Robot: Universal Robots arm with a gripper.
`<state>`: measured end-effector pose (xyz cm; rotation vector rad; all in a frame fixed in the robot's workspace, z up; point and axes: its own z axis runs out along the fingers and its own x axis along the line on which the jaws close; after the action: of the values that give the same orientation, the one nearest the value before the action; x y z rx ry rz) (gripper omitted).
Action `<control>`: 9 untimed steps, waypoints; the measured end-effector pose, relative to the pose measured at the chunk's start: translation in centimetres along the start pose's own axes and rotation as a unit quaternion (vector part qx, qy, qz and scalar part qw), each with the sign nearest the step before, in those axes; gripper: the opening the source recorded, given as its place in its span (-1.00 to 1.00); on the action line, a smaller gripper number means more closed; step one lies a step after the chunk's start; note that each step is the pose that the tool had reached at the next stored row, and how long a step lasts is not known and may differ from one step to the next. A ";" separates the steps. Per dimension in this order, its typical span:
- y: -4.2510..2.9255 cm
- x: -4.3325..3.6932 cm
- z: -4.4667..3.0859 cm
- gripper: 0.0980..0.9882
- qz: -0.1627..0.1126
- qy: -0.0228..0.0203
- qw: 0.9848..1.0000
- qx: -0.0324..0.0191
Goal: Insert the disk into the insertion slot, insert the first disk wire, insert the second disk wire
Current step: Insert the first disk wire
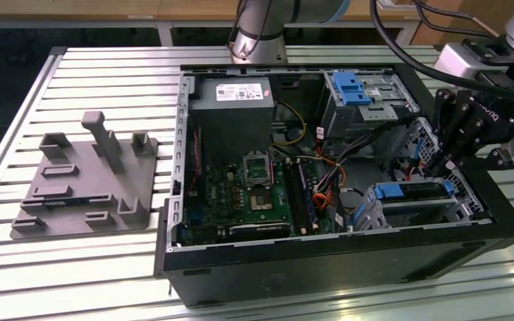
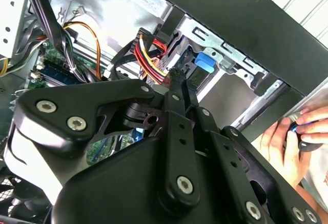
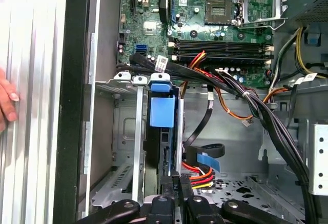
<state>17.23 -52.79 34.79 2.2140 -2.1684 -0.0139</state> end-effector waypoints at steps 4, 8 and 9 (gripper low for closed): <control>0.01 0.04 0.00 -0.85 0.000 0.000 1.000 0.000; 0.01 0.14 0.04 -0.85 0.000 0.000 1.000 0.000; 0.01 0.18 0.06 -0.85 0.000 0.000 1.000 0.000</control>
<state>17.23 -52.97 34.73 2.2144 -2.1692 -0.0141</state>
